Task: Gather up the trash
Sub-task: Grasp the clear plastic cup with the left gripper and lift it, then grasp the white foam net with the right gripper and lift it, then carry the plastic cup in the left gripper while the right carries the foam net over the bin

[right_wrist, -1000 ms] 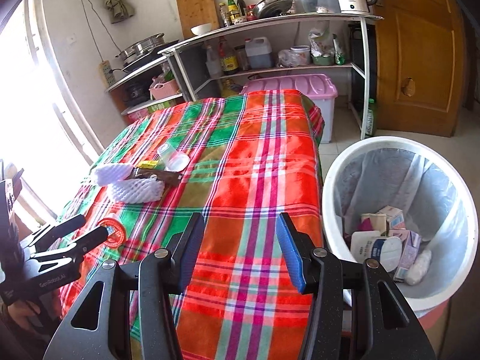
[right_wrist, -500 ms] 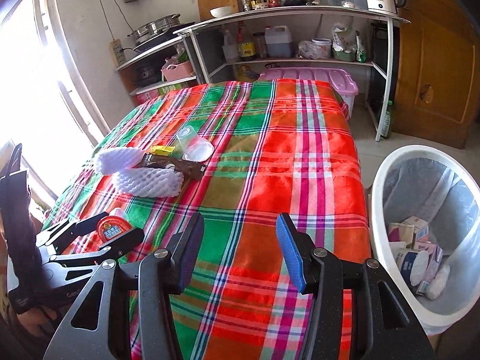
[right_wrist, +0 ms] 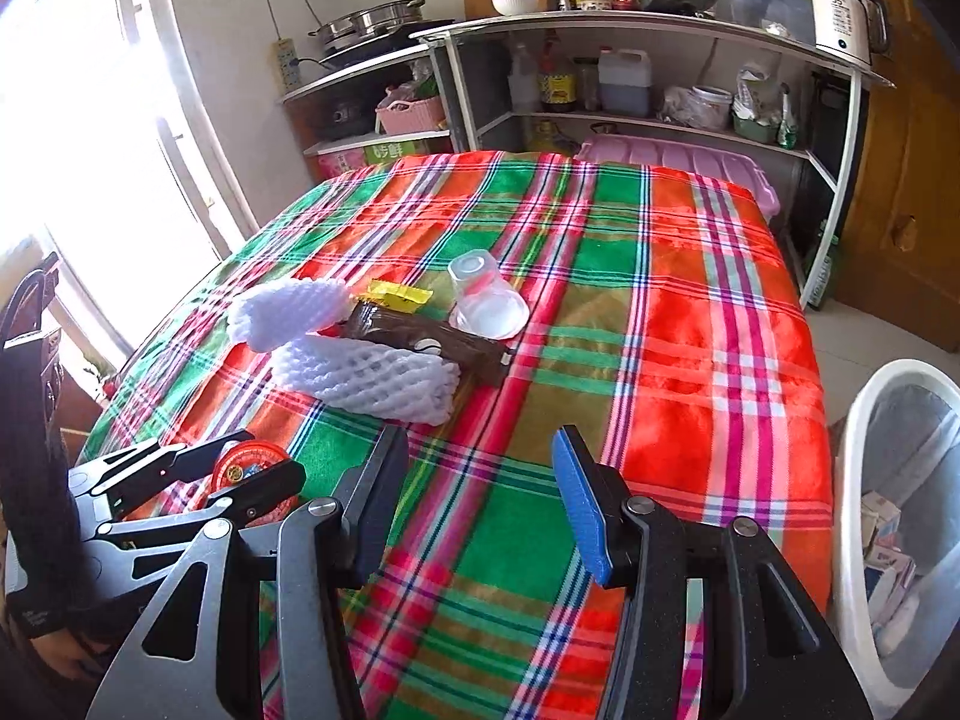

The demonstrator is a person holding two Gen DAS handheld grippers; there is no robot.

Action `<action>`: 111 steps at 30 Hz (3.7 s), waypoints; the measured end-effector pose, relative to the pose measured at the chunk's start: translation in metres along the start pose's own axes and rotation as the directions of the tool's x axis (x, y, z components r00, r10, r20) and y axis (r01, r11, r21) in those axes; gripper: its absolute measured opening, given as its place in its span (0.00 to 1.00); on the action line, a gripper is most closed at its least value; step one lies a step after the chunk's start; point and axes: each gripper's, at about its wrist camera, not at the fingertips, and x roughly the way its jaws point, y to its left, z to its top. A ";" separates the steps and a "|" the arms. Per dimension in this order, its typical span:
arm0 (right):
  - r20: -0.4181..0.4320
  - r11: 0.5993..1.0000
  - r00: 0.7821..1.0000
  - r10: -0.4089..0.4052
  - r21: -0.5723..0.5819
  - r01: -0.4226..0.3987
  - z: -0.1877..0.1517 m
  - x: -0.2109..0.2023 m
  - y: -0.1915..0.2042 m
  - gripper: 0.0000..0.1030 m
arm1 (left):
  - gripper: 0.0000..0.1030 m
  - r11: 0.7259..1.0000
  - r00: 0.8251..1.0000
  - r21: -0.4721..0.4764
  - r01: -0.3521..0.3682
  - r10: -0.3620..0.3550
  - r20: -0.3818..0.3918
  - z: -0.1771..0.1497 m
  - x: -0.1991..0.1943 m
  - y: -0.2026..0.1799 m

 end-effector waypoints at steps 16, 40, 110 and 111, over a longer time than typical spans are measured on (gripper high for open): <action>0.012 0.971 0.997 0.074 -0.228 -0.069 0.020 0.043 0.057 0.50 | 0.47 0.998 1.000 -0.052 -0.021 0.021 -0.001 -0.004 -0.006 0.038; -0.049 0.908 0.996 0.069 -0.411 -0.083 0.012 0.065 0.075 0.56 | 0.51 0.999 1.000 -0.050 0.002 -0.002 -0.002 -0.004 -0.005 0.041; 0.201 1.000 0.979 -0.028 0.014 0.026 -0.047 -0.108 -0.040 0.06 | 0.41 0.966 0.974 0.179 0.189 -0.207 0.088 0.001 -0.052 -0.096; 0.202 0.999 0.979 -0.030 0.020 0.027 -0.049 -0.110 -0.043 0.06 | 0.41 0.964 0.975 0.184 0.193 -0.210 0.079 0.001 -0.050 -0.100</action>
